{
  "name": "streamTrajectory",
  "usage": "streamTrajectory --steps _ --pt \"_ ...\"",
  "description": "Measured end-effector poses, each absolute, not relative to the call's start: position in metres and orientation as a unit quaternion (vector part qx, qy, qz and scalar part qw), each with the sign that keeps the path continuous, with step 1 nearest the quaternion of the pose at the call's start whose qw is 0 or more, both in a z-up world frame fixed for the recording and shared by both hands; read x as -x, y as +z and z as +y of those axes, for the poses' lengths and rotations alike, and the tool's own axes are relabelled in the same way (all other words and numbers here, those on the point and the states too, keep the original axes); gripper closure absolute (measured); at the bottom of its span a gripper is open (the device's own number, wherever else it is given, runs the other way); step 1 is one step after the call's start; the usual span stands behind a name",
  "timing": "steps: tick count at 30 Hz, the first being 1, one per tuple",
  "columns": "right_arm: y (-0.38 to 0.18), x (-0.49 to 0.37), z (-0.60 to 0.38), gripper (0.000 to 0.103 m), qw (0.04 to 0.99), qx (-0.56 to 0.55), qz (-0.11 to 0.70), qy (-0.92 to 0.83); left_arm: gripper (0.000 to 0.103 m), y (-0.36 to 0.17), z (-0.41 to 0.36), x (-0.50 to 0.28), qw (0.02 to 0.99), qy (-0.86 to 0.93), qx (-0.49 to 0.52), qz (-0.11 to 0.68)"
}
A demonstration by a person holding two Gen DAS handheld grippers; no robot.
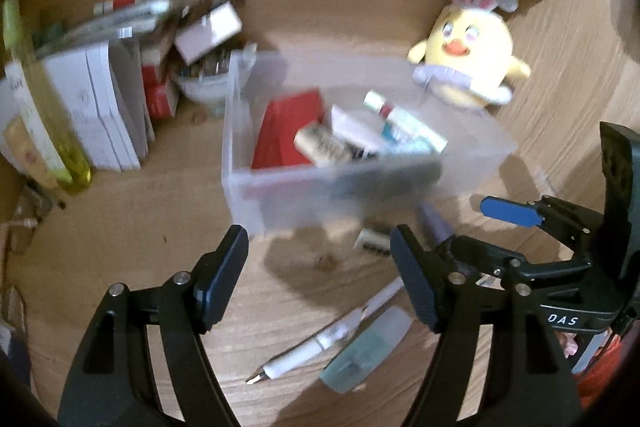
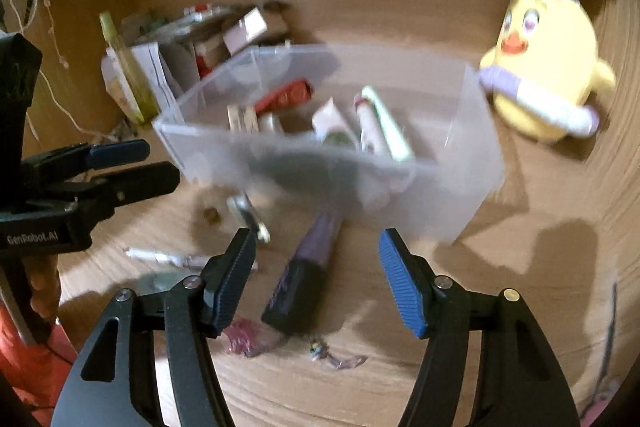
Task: Organize objects
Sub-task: 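Grasp the black-dotted sharpener with the left gripper while the right grasps the purple-capped bottle, then carry the sharpener and purple-capped bottle over the clear box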
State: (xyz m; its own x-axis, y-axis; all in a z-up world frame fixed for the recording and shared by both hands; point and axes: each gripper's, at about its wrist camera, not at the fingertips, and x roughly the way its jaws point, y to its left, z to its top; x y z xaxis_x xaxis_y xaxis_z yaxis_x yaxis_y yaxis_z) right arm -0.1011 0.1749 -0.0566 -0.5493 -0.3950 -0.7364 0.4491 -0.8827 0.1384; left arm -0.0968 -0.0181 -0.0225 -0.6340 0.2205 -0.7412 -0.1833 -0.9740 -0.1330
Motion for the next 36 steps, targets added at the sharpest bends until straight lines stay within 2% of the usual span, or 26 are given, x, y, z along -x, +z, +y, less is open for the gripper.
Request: streamTrajectory --steps 4,14,24,25,27,29,31,36 --pt "-0.068 0.107 0.175 0.043 0.234 -0.435 0.018 -0.869 0.030 -0.035 -0.020 0.096 0.113 0.895 0.430 -0.033" --pt "-0.078 0.111 0.166 0.079 0.255 -0.453 0.027 -0.854 0.030 -0.045 0.004 0.100 0.132 0.887 0.443 -0.007" --pt "-0.062 0.094 0.199 0.079 0.251 -0.428 0.007 -0.868 0.030 -0.052 0.031 0.116 0.147 0.880 0.450 0.023" --pt "-0.059 0.091 0.204 0.079 0.250 -0.425 0.003 -0.870 0.032 -0.053 0.034 0.118 0.149 0.881 0.449 0.028" --pt "-0.055 0.088 0.213 0.079 0.247 -0.420 -0.004 -0.874 0.042 -0.056 0.037 0.123 0.148 0.878 0.454 0.032" --pt "-0.051 0.086 0.219 0.079 0.245 -0.415 -0.009 -0.876 0.057 -0.061 0.037 0.129 0.156 0.872 0.464 0.024" --pt "-0.048 0.085 0.223 0.079 0.244 -0.412 -0.012 -0.878 0.066 -0.063 0.037 0.131 0.159 0.870 0.466 0.017" --pt "-0.042 0.080 0.229 0.079 0.249 -0.405 -0.020 -0.879 0.070 -0.058 0.034 0.124 0.158 0.877 0.453 0.016"
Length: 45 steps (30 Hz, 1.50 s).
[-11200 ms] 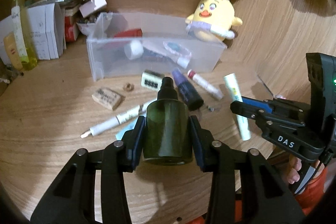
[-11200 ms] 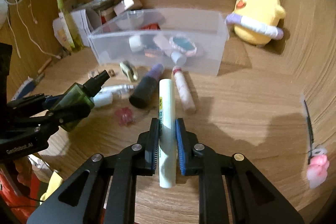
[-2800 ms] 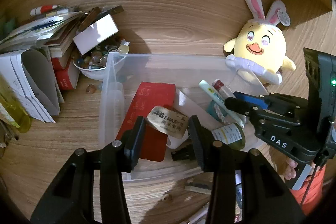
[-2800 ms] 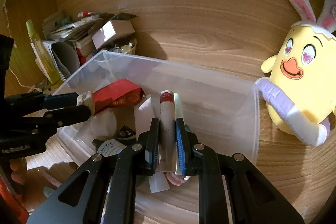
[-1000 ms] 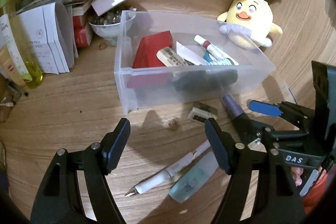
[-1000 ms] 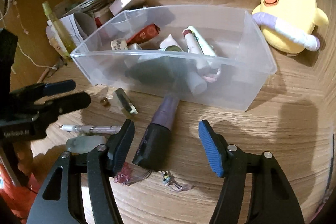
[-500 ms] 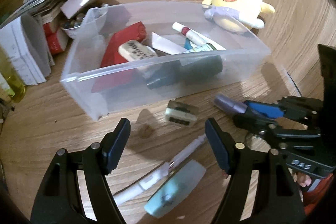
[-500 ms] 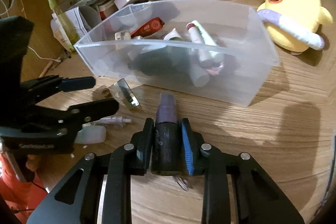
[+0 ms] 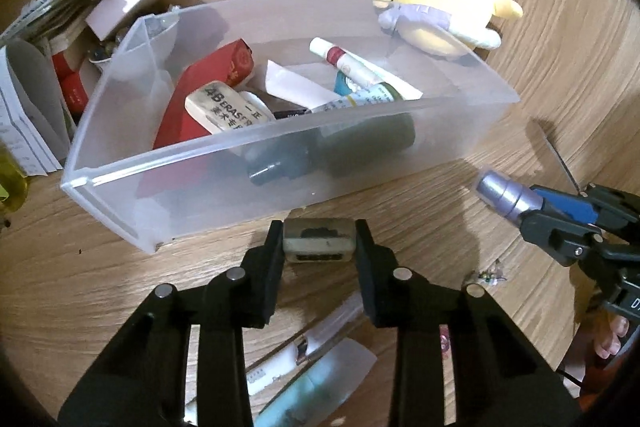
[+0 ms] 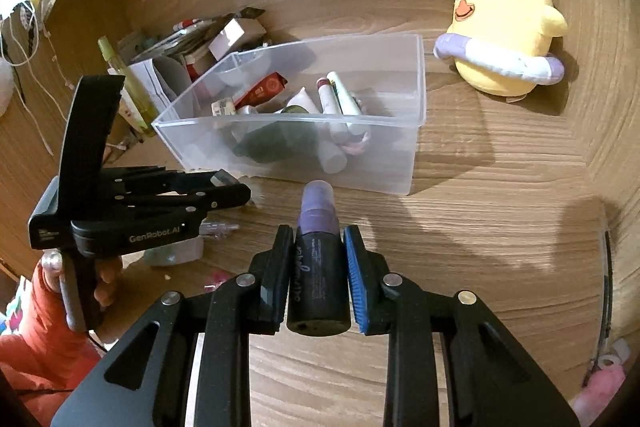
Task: Organize objects
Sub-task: 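Carry the sharpener and purple-capped bottle over the clear box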
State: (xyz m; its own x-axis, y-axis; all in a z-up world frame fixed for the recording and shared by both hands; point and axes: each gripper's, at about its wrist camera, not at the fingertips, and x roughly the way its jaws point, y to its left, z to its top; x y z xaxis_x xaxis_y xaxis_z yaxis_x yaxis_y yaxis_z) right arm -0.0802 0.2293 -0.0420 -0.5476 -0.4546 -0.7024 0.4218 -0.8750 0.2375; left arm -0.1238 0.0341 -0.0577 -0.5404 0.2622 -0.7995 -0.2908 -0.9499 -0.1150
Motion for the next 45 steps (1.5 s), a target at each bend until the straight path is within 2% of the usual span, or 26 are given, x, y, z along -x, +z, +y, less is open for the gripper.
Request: streamTrajectory --steps 27,45 --pt "0.019 0.084 0.215 0.079 0.265 -0.319 -0.024 -0.910 0.070 0.016 0.013 0.080 0.152 0.926 0.346 -0.017" --pt "0.036 0.132 0.209 0.079 0.246 -0.296 -0.012 -0.923 0.070 0.054 -0.007 0.095 0.125 0.946 0.296 -0.041"
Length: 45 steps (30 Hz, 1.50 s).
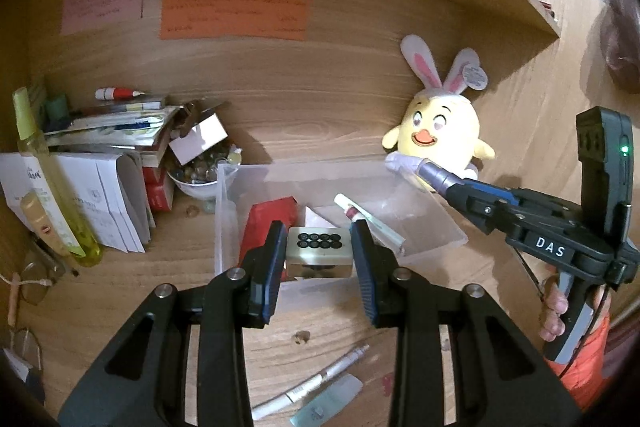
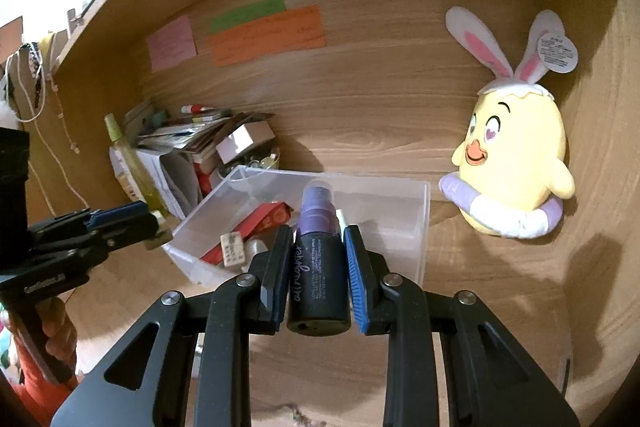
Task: Organize objects
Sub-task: 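Carry the sharpener and purple-capped bottle over the clear box, then open both grippers to drop the sharpener and bottle into the box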
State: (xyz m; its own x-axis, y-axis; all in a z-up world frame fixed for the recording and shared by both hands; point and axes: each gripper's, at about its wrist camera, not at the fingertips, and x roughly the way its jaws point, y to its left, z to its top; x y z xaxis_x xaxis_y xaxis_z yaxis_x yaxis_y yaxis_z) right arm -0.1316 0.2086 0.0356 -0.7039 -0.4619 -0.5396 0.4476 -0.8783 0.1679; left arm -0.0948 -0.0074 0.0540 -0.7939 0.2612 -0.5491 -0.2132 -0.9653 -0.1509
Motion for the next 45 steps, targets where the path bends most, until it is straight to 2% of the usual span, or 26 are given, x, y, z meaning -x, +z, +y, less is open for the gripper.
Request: streamTrajectory --steps 11,20,41,43,45 --pt "0.028 0.165 0.186 0.079 0.261 -0.310 0.004 -0.914 0.070 0.034 -0.018 0.133 0.104 0.936 0.333 -0.052" --pt "-0.007 0.193 0.167 0.079 0.262 -0.356 0.025 -0.897 0.070 0.009 -0.024 0.157 0.097 0.922 0.369 -0.060" --pt "-0.035 0.205 0.156 0.079 0.240 -0.395 0.063 -0.884 0.070 -0.003 -0.019 0.164 0.109 0.916 0.383 -0.038" --pt "-0.034 0.204 0.157 0.076 0.239 -0.397 0.063 -0.884 0.070 -0.001 -0.018 0.161 0.109 0.917 0.381 -0.036" --pt "-0.032 0.202 0.158 0.068 0.236 -0.394 0.061 -0.886 0.070 0.002 -0.017 0.157 0.111 0.918 0.378 -0.035"
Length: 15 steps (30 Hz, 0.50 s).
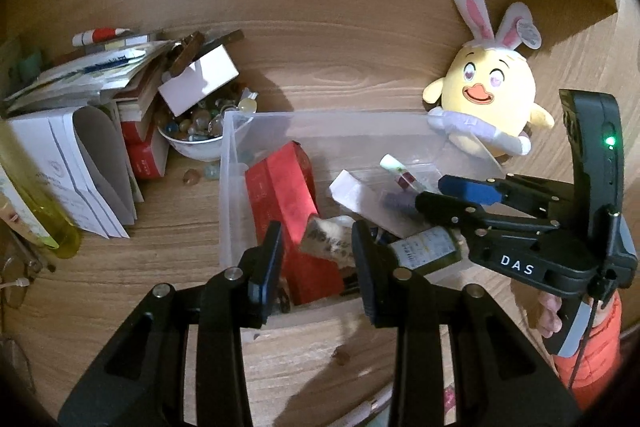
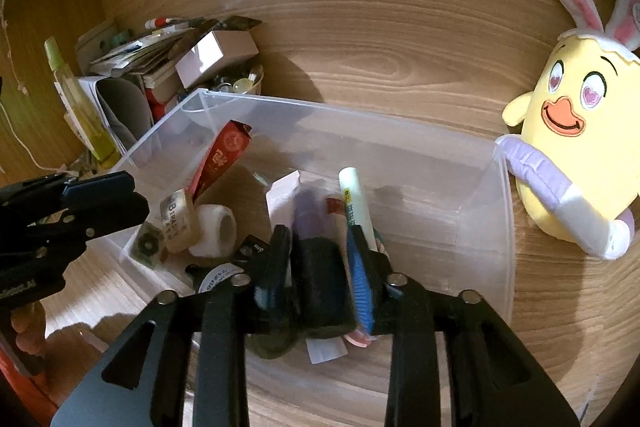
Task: Organize objects
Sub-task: 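Open both grippers to drop the sharpener and bottle into the box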
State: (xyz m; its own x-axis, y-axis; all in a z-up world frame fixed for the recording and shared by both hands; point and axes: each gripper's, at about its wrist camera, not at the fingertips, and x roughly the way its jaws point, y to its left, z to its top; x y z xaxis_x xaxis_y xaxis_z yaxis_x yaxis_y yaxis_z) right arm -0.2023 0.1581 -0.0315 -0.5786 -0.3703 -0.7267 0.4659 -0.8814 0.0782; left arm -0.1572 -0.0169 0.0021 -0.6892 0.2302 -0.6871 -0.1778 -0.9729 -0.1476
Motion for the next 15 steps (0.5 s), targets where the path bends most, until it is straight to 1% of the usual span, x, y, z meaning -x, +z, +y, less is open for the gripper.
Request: streamTrajectory --steps 3,5,6,7,11,13,15 --pt "-0.026 0.198 0.160 0.063 0.233 -0.387 0.059 -0.890 0.066 0.006 -0.017 0.151 0.113 0.920 0.375 -0.033" --pt "-0.020 0.192 0.163 0.058 0.234 -0.379 0.055 -0.894 0.059 0.010 -0.017 0.145 0.115 0.921 0.372 -0.032" --pt "-0.017 0.189 0.164 0.054 0.234 -0.375 0.053 -0.896 0.058 0.011 -0.017 0.142 0.115 0.921 0.370 -0.031" --pt "-0.013 0.185 0.164 0.053 0.232 -0.369 0.054 -0.899 0.055 0.014 -0.017 0.138 0.115 0.923 0.366 -0.028" --pt "-0.003 0.167 0.165 0.052 0.237 -0.353 0.059 -0.903 0.045 0.019 -0.017 0.122 0.113 0.927 0.357 -0.020" --pt "0.002 0.156 0.165 0.050 0.241 -0.346 0.064 -0.905 0.043 0.020 -0.018 0.114 0.114 0.927 0.356 -0.017" --pt "0.005 0.145 0.165 0.041 0.244 -0.338 0.066 -0.907 0.042 0.020 -0.018 0.107 0.116 0.927 0.356 -0.015"
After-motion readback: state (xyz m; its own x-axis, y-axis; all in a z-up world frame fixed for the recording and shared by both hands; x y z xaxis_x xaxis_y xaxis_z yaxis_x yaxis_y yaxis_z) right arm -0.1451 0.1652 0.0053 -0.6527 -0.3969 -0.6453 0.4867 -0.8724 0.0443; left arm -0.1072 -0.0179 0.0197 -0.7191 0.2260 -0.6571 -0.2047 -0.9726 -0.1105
